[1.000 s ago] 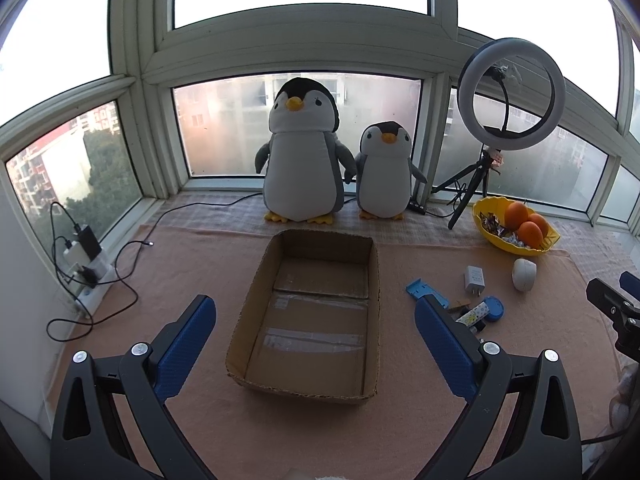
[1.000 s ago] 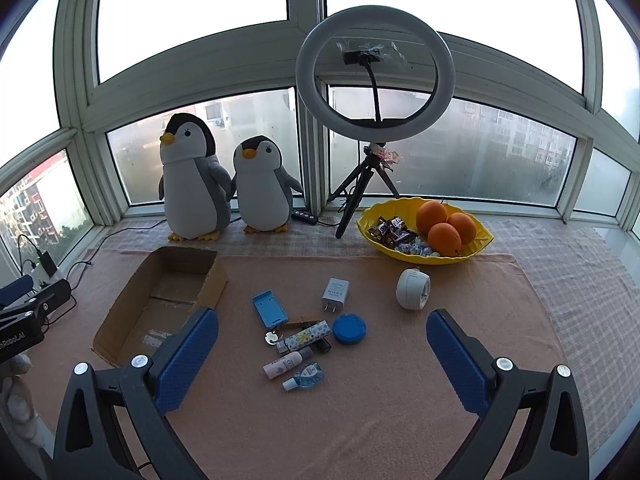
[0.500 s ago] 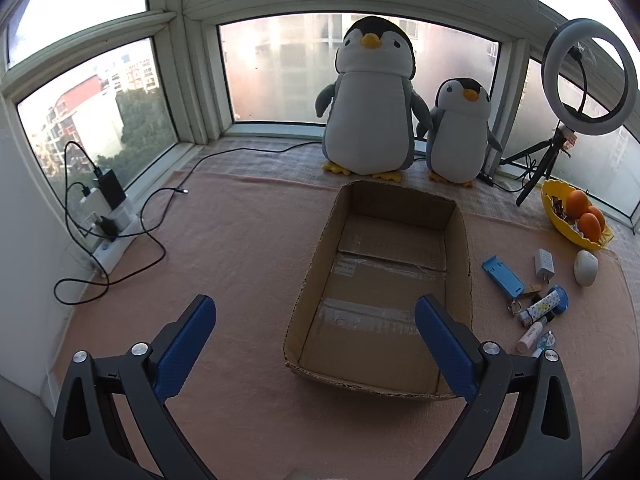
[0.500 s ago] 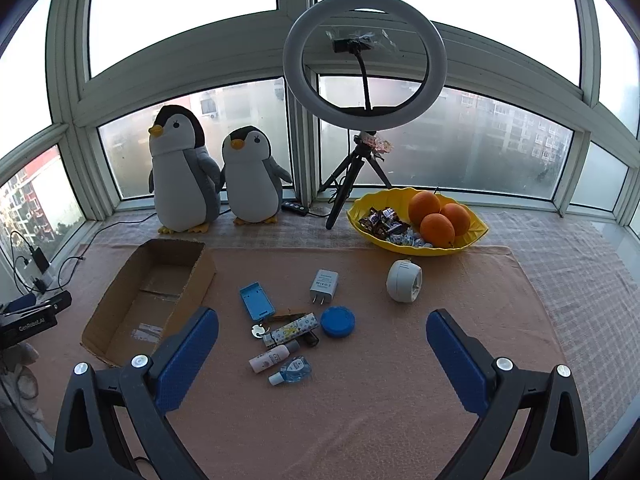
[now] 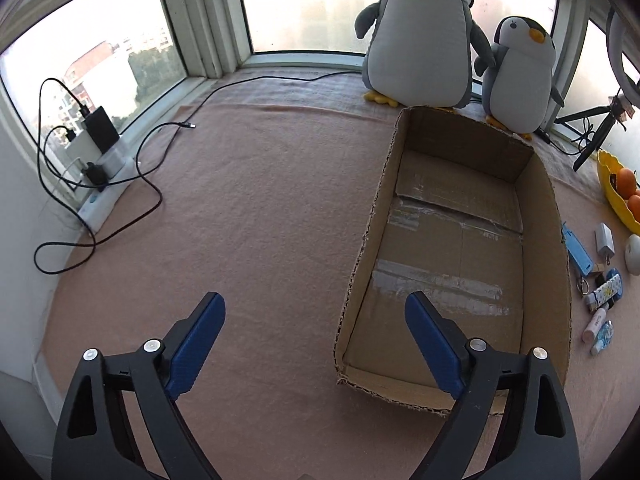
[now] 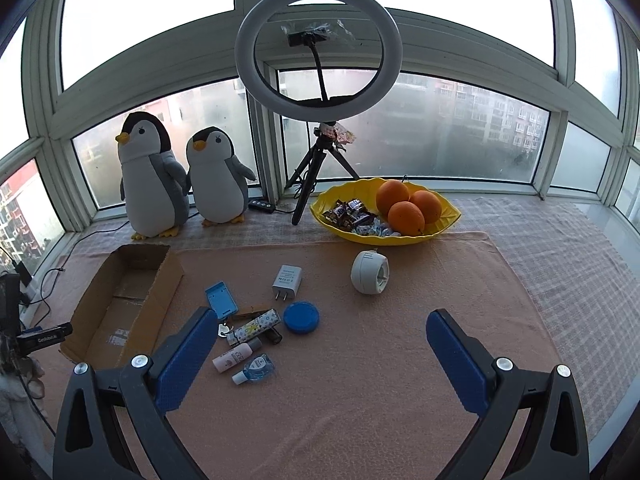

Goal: Organize rigid objects
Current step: 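Move the right tool toward the white round plug-in device and grasp it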

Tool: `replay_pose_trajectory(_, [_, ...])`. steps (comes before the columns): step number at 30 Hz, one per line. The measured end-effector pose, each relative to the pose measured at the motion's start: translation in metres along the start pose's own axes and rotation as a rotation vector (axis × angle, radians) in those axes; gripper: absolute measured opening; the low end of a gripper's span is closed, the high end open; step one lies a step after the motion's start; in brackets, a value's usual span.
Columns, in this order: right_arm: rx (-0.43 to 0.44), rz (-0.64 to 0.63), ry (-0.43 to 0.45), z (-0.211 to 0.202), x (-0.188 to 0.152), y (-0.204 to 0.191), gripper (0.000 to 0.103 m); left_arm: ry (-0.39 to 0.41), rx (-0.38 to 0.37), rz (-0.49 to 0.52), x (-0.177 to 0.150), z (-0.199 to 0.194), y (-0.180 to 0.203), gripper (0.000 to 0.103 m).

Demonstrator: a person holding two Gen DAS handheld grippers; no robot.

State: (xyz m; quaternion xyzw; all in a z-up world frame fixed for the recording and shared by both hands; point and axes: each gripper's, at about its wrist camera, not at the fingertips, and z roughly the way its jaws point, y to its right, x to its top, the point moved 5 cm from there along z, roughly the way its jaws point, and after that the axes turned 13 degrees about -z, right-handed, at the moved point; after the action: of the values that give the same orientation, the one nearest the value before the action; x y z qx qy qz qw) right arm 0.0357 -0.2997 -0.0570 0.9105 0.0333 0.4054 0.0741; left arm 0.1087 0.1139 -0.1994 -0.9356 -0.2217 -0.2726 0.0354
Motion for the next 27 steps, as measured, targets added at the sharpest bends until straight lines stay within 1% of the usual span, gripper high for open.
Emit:
replay_pose_trajectory(1, [-0.009, 0.005, -0.006, 0.001, -0.003, 0.005, 0.103, -0.007, 0.006, 0.0, -0.001, 0.004, -0.001, 0.09])
replay_pose_trajectory(2, [-0.016, 0.011, -0.013, 0.003, -0.005, 0.01, 0.103, -0.013, 0.012, 0.002, -0.002, 0.007, -0.001, 0.087])
replay_pose_trajectory(4, [-0.029, 0.022, -0.025, 0.007, -0.011, 0.019, 0.103, -0.027, 0.025, 0.009, -0.003, 0.015, -0.001, 0.086])
replay_pose_trajectory(5, [-0.03, 0.028, -0.03, 0.01, -0.013, 0.023, 0.103, -0.032, 0.028, 0.011, -0.004, 0.018, -0.001, 0.082])
replay_pose_trajectory(6, [-0.027, 0.037, -0.033, 0.013, -0.016, 0.027, 0.103, -0.044, 0.029, 0.012, -0.005, 0.022, -0.001, 0.079])
replay_pose_trajectory(10, [-0.008, 0.084, -0.035, 0.026, -0.023, 0.041, 0.103, -0.074, 0.023, 0.008, -0.009, 0.031, 0.0, 0.071])
replay_pose_trajectory(12, [-0.011, 0.087, -0.047, 0.036, -0.024, 0.046, 0.103, -0.08, 0.025, 0.016, -0.01, 0.035, 0.001, 0.065])
replay_pose_trajectory(14, [-0.007, 0.077, -0.066, 0.048, -0.024, 0.049, 0.103, -0.088, 0.024, 0.022, -0.01, 0.037, 0.002, 0.062])
replay_pose_trajectory(16, [0.011, 0.066, -0.082, 0.061, -0.023, 0.049, 0.103, -0.089, 0.03, 0.031, -0.011, 0.039, 0.003, 0.059])
replay_pose_trajectory(18, [0.03, 0.058, -0.095, 0.075, -0.021, 0.051, 0.103, -0.093, 0.029, 0.041, -0.011, 0.04, 0.006, 0.052])
replay_pose_trajectory(21, [0.086, 0.078, -0.12, 0.098, -0.016, 0.055, 0.103, -0.105, 0.025, 0.05, -0.012, 0.043, 0.008, 0.046])
replay_pose_trajectory(24, [0.147, 0.109, -0.146, 0.123, -0.01, 0.062, 0.103, -0.113, 0.027, 0.059, -0.014, 0.047, 0.011, 0.043])
replay_pose_trajectory(27, [0.172, 0.13, -0.18, 0.149, -0.007, 0.071, 0.103, -0.11, 0.026, 0.071, -0.014, 0.048, 0.014, 0.039])
